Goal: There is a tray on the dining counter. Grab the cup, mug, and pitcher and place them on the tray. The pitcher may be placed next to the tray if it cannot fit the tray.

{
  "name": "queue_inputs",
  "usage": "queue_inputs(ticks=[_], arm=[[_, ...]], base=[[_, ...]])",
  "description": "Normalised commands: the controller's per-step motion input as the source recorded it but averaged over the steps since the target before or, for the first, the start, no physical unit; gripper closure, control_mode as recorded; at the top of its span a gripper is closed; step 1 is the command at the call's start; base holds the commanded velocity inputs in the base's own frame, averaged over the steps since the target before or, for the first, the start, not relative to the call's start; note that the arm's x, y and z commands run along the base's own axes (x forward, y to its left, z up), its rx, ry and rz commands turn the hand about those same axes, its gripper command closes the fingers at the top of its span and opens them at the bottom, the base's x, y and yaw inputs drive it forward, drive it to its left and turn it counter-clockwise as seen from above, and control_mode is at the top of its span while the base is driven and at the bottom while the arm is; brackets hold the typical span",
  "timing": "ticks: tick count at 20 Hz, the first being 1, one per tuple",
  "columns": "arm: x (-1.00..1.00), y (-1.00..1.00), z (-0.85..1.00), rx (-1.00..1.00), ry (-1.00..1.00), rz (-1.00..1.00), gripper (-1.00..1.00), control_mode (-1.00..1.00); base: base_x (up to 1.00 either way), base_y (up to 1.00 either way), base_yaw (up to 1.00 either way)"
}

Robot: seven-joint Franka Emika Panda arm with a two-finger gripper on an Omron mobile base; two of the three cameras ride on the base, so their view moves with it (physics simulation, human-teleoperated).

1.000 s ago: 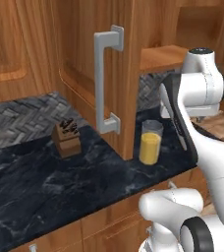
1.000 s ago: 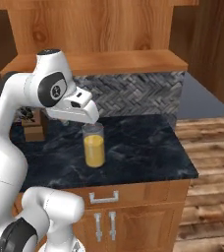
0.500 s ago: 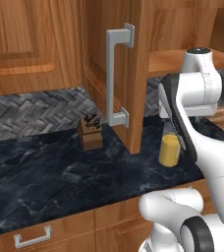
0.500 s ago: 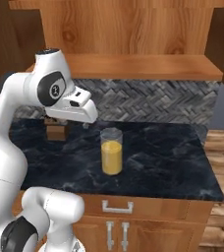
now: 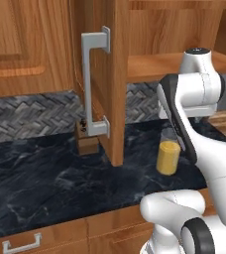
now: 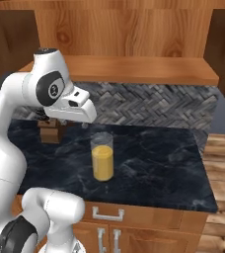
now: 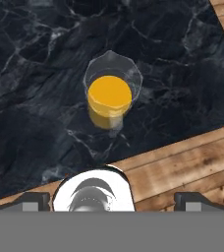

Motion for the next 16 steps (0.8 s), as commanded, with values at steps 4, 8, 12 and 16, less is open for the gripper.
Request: queue_inputs(ticks=[4,8,12,16], arm=[[0.00,0.00,0.00,0.00,0.00,0.00,-1.00,1.00],[0.00,0.00,-0.27,0.00,0.00,0.00,-1.00,-1.00],[0.00,0.00,-0.55,0.02,0.07,0.00,-1.00,-1.00],[0.00,0.00,-0.59,0.09,0.13,0.00,-1.00,-1.00]], base=[[0.16,-0.41,0.02],[0.00,-0.09,0.00],[0.00,0.00,0.00],[0.00,0.00,0.00]])
